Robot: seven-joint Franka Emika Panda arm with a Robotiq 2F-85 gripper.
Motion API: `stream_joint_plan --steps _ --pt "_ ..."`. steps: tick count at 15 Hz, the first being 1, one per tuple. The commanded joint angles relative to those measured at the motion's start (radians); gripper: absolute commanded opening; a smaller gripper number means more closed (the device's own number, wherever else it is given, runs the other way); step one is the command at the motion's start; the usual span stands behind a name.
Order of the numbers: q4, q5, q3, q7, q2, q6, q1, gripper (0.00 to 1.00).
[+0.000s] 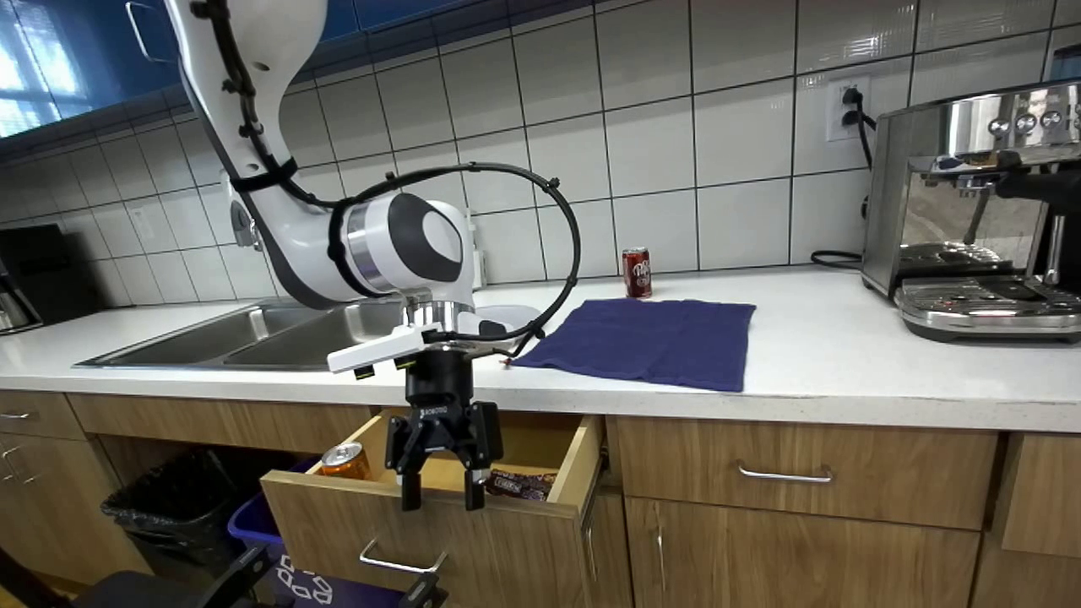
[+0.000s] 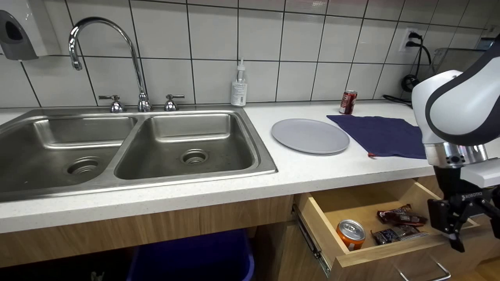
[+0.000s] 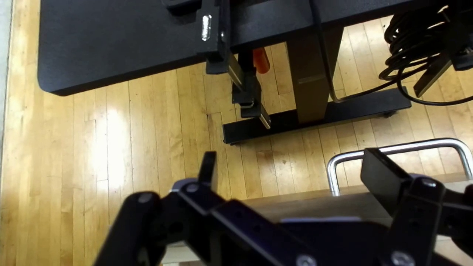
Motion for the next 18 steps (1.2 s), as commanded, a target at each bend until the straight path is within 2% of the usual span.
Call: stream_joint_plan --steps 1,18 --pt "0.019 -0.017 0.009 -0.020 0.009 -0.026 -0.020 1.00" --pt "0.025 -0.127 -0.029 0.140 0.025 0.112 0.003 1.00"
